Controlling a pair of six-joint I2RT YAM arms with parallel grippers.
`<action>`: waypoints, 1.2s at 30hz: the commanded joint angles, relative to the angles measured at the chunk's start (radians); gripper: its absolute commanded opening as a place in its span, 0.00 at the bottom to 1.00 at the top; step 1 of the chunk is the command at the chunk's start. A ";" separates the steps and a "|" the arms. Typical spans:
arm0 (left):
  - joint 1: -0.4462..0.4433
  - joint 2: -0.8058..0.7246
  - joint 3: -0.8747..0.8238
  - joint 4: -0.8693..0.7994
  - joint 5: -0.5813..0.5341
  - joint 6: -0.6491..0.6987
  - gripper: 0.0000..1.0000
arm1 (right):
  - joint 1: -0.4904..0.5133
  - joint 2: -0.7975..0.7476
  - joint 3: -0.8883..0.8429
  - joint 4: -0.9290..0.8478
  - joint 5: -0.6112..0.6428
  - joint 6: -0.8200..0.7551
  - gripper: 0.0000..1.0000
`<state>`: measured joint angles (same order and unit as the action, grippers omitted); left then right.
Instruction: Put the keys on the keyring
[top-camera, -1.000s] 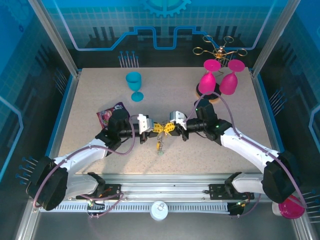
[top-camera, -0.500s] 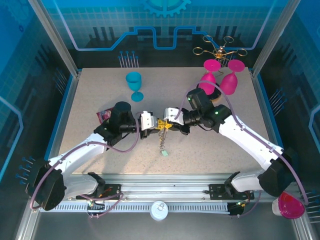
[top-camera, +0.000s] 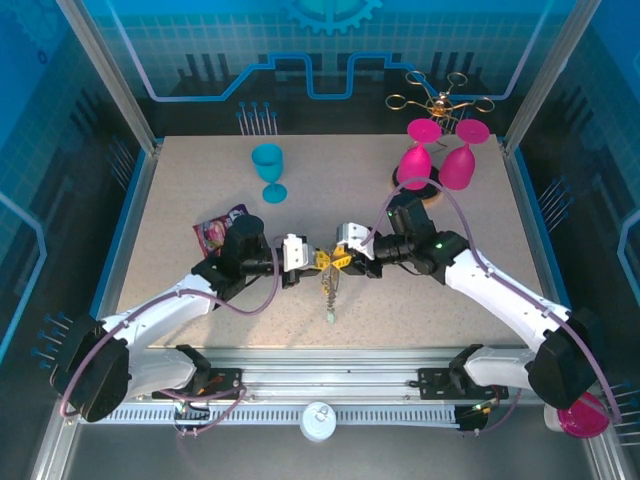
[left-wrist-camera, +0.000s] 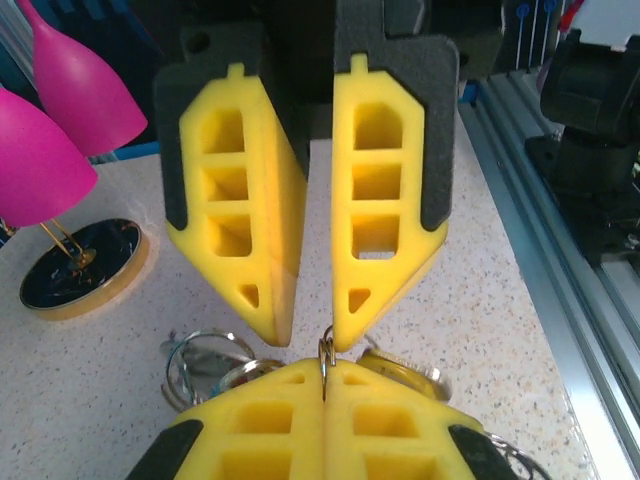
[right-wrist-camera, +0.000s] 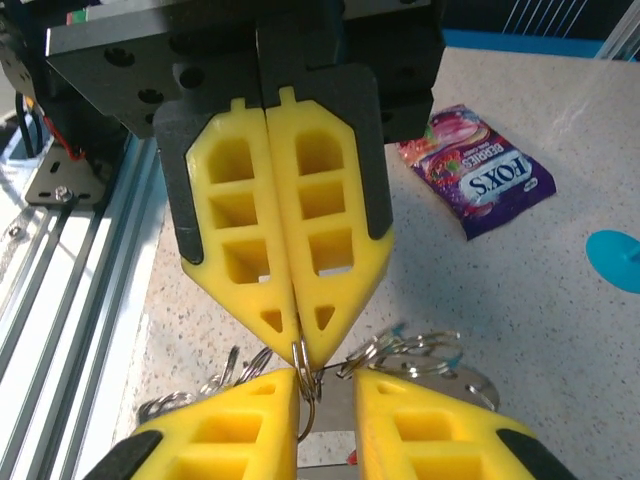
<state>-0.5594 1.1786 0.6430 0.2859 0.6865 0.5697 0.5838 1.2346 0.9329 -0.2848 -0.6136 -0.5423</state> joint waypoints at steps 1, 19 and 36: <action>-0.002 -0.021 -0.030 0.209 0.087 -0.120 0.00 | -0.039 -0.026 -0.086 0.263 -0.096 0.127 0.21; 0.001 0.003 -0.034 0.259 0.071 -0.171 0.00 | -0.076 -0.034 -0.100 0.363 -0.237 0.187 0.13; 0.004 0.019 0.080 -0.060 -0.036 -0.017 0.19 | 0.018 0.049 0.173 -0.201 0.040 -0.140 0.00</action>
<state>-0.5510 1.1790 0.6849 0.3496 0.6598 0.4858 0.5510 1.2579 1.0245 -0.3294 -0.6579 -0.5568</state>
